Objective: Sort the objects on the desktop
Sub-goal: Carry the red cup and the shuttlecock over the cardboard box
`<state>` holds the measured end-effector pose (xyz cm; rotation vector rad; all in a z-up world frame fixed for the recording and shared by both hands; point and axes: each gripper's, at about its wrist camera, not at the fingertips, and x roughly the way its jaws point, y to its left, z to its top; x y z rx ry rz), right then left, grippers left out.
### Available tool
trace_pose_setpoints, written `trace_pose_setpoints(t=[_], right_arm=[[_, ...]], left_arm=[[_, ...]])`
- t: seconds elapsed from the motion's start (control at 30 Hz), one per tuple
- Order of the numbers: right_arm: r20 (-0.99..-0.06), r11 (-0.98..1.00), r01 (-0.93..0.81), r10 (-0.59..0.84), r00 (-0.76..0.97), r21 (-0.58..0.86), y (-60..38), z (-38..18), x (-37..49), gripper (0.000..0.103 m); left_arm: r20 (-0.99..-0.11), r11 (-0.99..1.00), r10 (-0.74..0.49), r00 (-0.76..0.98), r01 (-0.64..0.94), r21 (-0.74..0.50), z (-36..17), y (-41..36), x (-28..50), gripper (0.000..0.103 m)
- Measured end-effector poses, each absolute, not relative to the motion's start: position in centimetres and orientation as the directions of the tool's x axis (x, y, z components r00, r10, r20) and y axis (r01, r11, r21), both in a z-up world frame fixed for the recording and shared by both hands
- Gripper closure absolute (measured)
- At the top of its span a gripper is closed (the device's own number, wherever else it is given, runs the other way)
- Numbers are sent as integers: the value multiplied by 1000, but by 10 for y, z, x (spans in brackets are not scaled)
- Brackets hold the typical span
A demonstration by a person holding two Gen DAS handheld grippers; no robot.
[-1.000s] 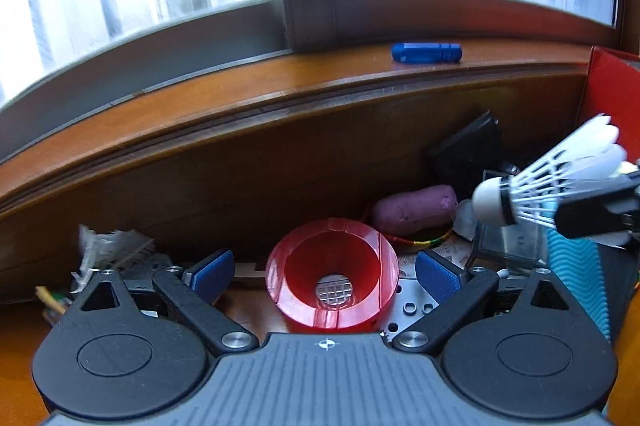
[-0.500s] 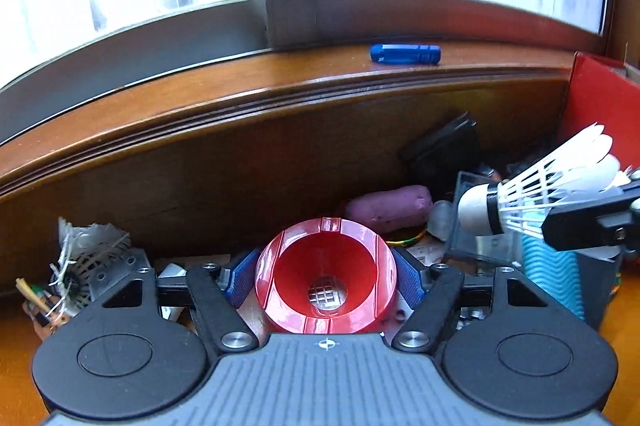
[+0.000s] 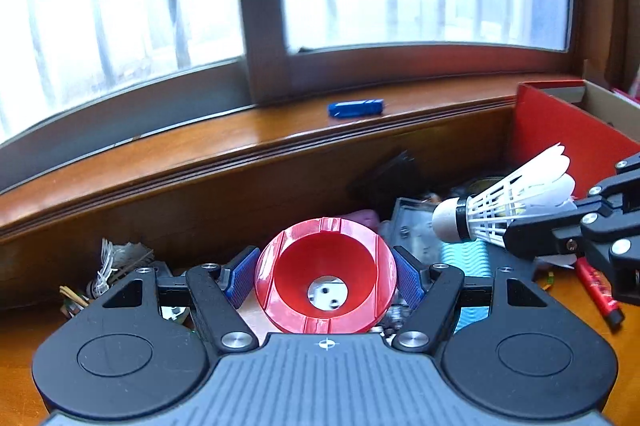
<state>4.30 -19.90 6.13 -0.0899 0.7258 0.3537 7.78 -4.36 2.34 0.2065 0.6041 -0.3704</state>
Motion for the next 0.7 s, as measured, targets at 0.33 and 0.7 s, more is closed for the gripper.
trace_pose_setpoints(t=[0.33, 0.7], right_arm=[[-614, 949, -313, 273, 741, 44, -226, 81, -4, 101], [-550, 946, -318, 295, 781, 57, -282, 108, -36, 102]], left_arm=[[-533, 897, -300, 791, 424, 124, 52, -78, 39, 33], [-497, 901, -286, 819, 407, 153, 77, -142, 13, 33]])
